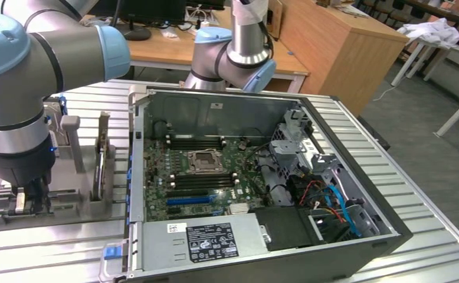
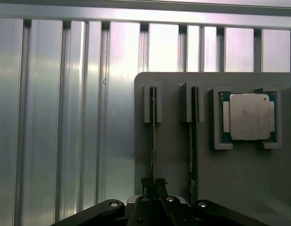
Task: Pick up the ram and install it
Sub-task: 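Pick up the ram and move it above insertion slot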
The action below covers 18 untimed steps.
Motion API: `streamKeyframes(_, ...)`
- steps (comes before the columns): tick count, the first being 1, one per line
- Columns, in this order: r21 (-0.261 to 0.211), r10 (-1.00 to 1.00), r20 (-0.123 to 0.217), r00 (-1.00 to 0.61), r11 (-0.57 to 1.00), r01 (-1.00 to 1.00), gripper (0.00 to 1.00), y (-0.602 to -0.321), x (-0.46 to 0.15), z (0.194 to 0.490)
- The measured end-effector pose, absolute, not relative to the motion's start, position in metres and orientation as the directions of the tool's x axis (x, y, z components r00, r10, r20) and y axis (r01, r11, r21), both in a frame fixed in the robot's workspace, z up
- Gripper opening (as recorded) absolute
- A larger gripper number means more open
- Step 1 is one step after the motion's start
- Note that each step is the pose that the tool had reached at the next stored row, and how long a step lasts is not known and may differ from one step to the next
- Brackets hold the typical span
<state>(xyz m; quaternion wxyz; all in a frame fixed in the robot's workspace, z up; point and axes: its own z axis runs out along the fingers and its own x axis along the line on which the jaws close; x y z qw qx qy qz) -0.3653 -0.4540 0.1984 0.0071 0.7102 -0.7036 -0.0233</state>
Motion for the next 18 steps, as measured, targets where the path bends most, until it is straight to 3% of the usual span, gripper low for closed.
streamKeyframes(18, 0.043, -1.0, -0.023, 0.009, -0.01, -0.999, 0.12, -0.454, -0.365, 0.209)
